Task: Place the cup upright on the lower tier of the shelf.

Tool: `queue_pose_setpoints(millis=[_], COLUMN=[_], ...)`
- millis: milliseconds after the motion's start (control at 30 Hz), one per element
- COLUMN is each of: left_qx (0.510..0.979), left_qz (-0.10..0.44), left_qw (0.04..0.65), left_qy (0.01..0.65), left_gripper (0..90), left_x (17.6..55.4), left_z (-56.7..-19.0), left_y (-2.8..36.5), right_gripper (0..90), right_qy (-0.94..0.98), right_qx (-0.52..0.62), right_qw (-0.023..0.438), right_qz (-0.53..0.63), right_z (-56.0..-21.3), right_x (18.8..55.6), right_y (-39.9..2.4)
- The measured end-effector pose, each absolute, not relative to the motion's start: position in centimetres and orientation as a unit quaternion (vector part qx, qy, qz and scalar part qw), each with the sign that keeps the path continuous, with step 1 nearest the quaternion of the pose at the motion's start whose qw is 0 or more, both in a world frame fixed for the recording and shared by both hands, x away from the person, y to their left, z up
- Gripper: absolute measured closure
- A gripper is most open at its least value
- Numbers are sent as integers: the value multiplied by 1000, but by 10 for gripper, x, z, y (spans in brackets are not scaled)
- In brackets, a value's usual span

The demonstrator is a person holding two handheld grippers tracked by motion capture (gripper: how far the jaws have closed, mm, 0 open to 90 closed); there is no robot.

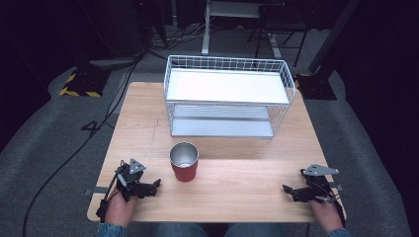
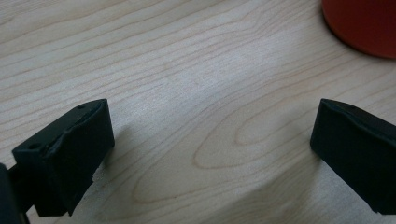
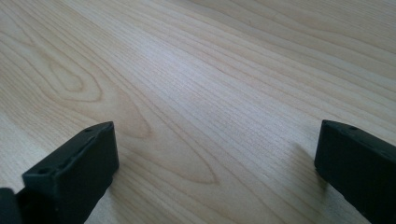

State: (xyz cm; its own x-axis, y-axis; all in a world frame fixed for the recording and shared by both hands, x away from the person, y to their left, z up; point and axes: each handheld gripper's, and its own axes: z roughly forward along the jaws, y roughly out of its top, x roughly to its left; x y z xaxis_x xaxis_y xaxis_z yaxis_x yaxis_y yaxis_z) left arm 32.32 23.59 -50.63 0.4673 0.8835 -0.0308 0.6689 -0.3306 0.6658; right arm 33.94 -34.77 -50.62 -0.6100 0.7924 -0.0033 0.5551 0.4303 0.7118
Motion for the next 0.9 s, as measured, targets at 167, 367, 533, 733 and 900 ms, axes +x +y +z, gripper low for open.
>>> queue_pose_setpoints(millis=[167,367,533,733,900], left_qx=[800,790,774,766,766], left_qz=[167,144,163,174,183], left_qw=[307,328,370,411,439], left_qy=[487,498,488,463,433], left_gripper=[1,0,0,0,0], left_x=[322,320,315,310,307], left_z=[-505,-500,-487,-477,-472], left_y=[237,245,248,245,239], right_gripper=[0,0,0,0,0], right_qy=[828,828,828,830,830], right_qx=[407,407,407,404,403], right_qw=[172,172,172,170,170], right_qz=[345,346,345,346,346], right_z=[-506,-506,-506,-506,-506], right_x=[339,339,339,339,339], right_y=[-348,-348,-348,-348,-348])
